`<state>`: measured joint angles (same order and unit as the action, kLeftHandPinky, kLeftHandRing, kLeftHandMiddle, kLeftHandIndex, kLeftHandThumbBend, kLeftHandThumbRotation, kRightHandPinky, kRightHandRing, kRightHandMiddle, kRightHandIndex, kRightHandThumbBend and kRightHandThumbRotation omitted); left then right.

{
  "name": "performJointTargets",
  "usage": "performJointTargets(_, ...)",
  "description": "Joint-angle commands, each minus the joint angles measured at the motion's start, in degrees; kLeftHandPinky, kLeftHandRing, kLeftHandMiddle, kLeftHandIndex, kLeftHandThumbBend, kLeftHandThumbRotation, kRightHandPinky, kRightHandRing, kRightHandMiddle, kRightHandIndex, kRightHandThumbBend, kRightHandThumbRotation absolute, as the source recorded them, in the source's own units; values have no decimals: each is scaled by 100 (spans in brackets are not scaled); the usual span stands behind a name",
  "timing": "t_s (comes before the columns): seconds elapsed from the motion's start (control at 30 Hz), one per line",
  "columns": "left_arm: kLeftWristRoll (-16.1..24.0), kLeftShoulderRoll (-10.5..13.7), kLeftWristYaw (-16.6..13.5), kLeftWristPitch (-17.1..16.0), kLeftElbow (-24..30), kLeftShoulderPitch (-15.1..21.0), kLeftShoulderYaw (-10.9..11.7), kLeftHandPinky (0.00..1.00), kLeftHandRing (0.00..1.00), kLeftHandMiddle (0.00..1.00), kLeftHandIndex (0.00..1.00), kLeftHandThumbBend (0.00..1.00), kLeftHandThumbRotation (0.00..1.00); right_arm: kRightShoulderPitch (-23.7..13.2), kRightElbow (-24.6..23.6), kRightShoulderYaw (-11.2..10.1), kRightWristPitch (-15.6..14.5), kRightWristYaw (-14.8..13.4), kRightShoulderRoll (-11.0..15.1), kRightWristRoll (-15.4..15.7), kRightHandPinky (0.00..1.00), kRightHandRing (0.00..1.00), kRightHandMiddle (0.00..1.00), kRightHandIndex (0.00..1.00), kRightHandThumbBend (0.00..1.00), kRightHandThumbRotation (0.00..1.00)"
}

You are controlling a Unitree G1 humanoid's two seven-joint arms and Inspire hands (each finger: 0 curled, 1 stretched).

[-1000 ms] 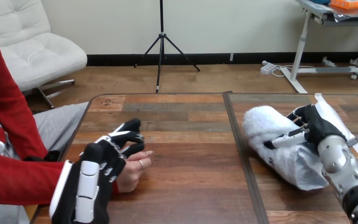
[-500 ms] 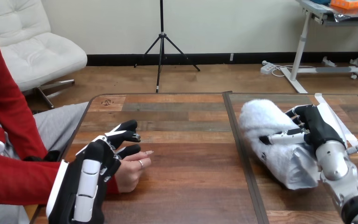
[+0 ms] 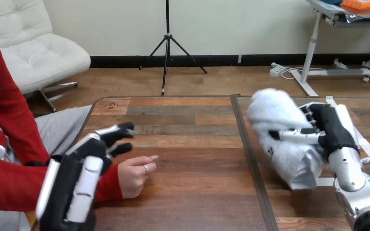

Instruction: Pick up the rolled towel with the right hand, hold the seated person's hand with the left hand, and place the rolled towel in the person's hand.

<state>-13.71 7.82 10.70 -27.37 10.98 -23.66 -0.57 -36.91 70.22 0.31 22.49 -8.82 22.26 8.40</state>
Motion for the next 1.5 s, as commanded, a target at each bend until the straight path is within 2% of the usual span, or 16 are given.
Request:
performJointTargets(0.0,59,-68,-35,10,55,401,126,54,72,73,63,48,82,-268,-545,-199,400,60,7,-183,35,40,44,46,76,0)
performJointTargets(0.33,521,25,-180,95,70,492,264,60,73,72,66,53,81,-126,-835,-386,941,291,-16,-390,34,39,43,45,77,0)
performJointTargets(0.53,677,206,-134,436,226,513,310,63,76,76,73,69,81,-55,-1026,-439,1101,356,-16,-439,35,39,43,45,77,0)
performJointTargets(0.6,742,259,-117,516,255,535,328,67,79,80,78,76,81,-43,-1063,-454,1152,397,-17,-460,35,40,44,45,77,0)
performJointTargets(0.8,963,406,-63,497,161,668,423,75,86,88,86,83,80,4,-1209,-488,1281,548,-6,-522,36,40,43,44,77,0)
performJointTargets(0.97,1224,538,-88,495,99,763,508,85,92,94,92,90,80,27,-1268,-466,1410,548,29,-463,34,39,42,44,79,0)
performJointTargets(1.13,1413,598,-122,376,39,881,581,93,96,97,96,92,81,38,-1312,-453,1452,569,57,-429,34,38,42,43,80,0)
performJointTargets(1.47,1670,719,-136,660,205,1039,652,98,100,100,97,99,81,43,-1403,-457,1344,560,84,-391,32,37,42,43,81,0)
